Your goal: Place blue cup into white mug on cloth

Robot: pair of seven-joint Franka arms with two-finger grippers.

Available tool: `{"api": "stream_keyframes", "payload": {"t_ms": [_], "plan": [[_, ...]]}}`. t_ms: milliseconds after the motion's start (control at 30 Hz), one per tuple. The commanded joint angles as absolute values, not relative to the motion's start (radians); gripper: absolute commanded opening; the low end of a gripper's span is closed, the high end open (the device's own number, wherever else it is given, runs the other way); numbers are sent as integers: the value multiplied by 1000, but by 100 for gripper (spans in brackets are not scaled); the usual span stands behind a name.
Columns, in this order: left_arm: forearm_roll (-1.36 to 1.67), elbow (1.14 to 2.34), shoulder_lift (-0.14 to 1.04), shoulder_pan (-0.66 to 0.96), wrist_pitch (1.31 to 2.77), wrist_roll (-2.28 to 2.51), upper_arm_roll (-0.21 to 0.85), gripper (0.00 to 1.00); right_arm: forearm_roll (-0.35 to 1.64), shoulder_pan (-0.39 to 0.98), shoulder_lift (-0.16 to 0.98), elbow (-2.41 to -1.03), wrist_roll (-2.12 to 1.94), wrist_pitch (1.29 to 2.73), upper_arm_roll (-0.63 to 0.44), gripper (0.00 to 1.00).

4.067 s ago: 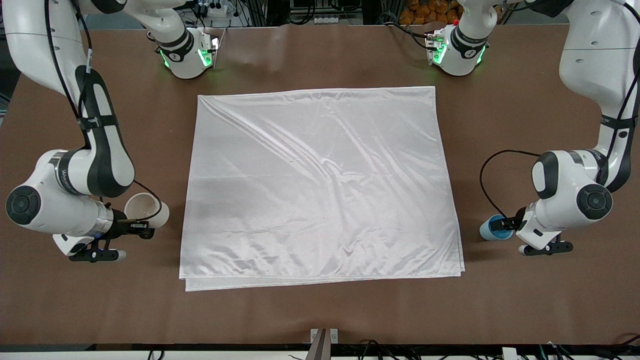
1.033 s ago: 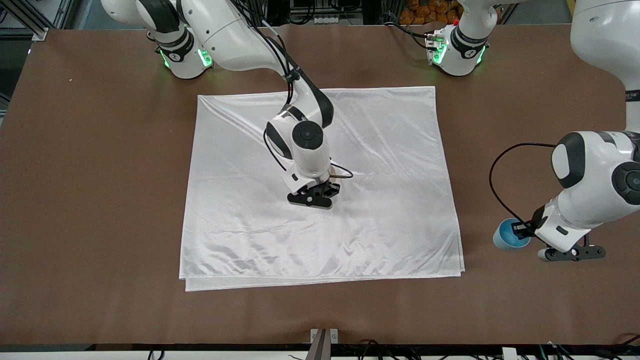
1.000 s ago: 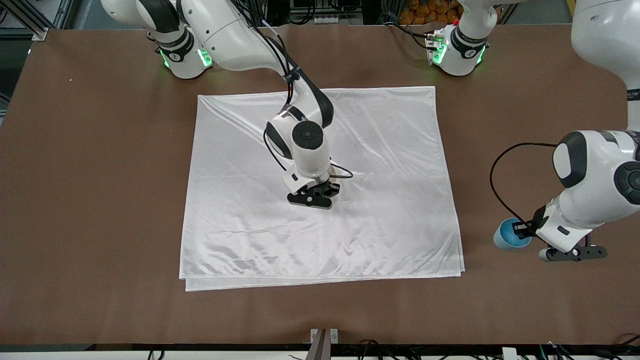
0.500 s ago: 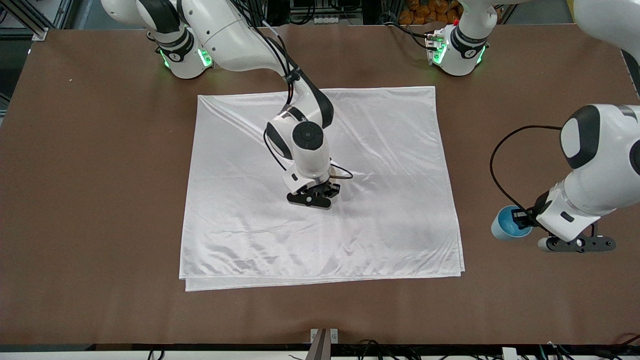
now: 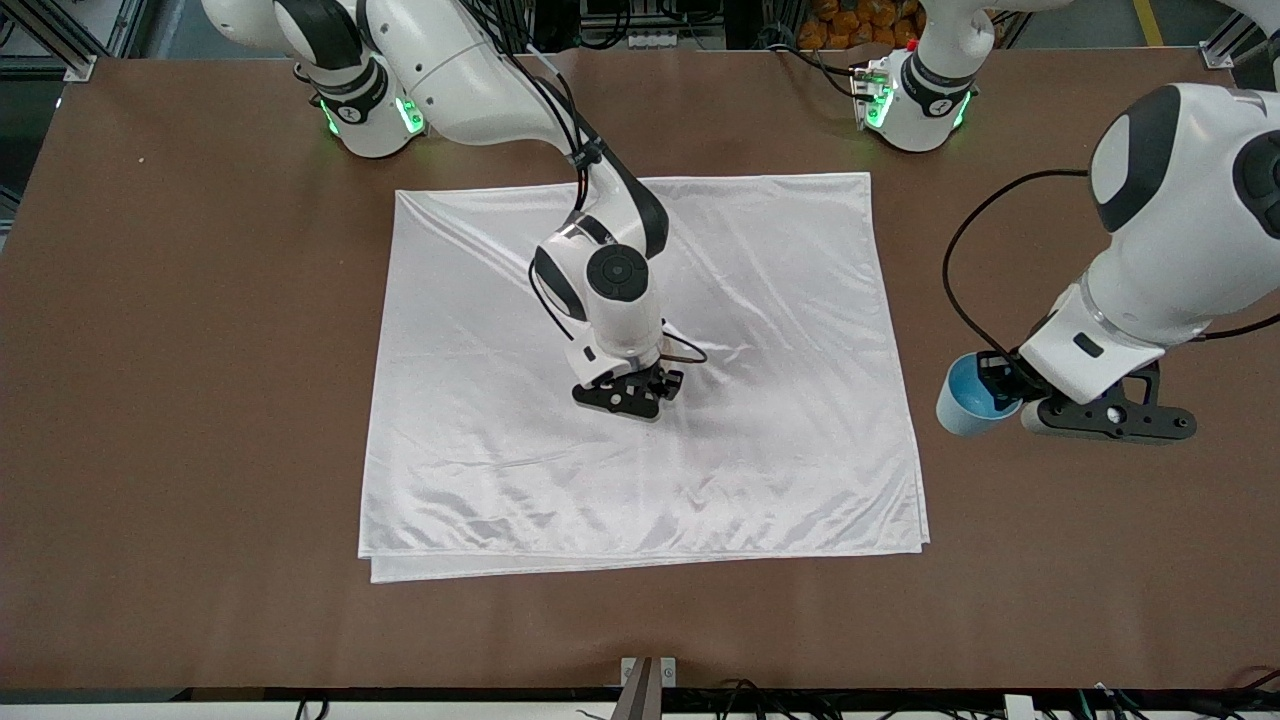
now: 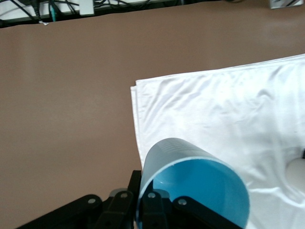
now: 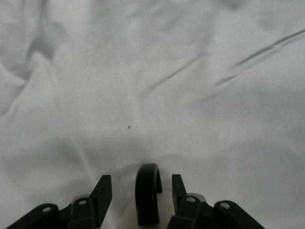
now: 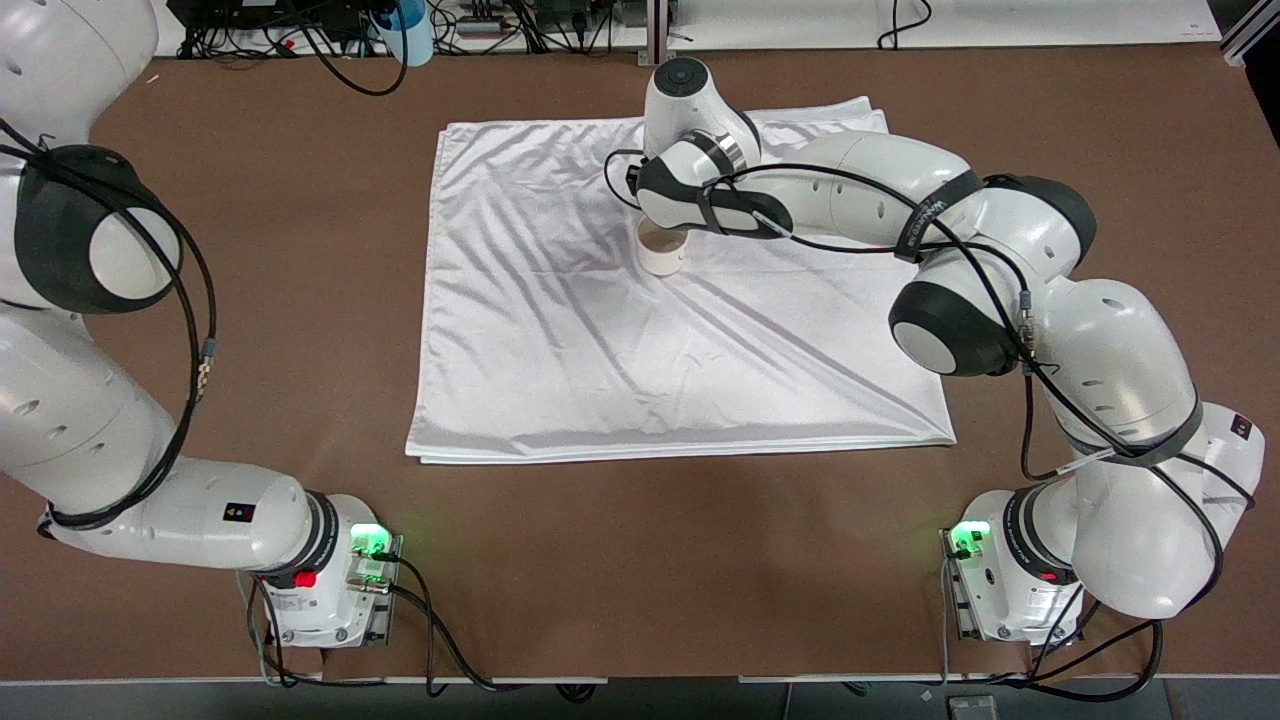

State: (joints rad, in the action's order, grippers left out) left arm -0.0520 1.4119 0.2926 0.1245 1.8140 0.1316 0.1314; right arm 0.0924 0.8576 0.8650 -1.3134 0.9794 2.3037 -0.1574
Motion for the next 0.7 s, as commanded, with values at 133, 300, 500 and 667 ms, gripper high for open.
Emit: {"api": "stream_keyframes", "payload": {"t_ms": [133,300,500,667], "plan": [[-31,1414,247,143,1776,363,250,0,91,850,853,-1259,997,2229,-175,68],[-28,1416,247,143,1773,432,319,0,83,819,847,-1239,991,2184,-175,79],[-23,1416,253,144,1775,546,390,0,69,752,827,-1241,963,2184,-169,100],[-23,1417,265,164,1776,621,437,0,63,686,807,-1241,861,2184,-166,100]]}}
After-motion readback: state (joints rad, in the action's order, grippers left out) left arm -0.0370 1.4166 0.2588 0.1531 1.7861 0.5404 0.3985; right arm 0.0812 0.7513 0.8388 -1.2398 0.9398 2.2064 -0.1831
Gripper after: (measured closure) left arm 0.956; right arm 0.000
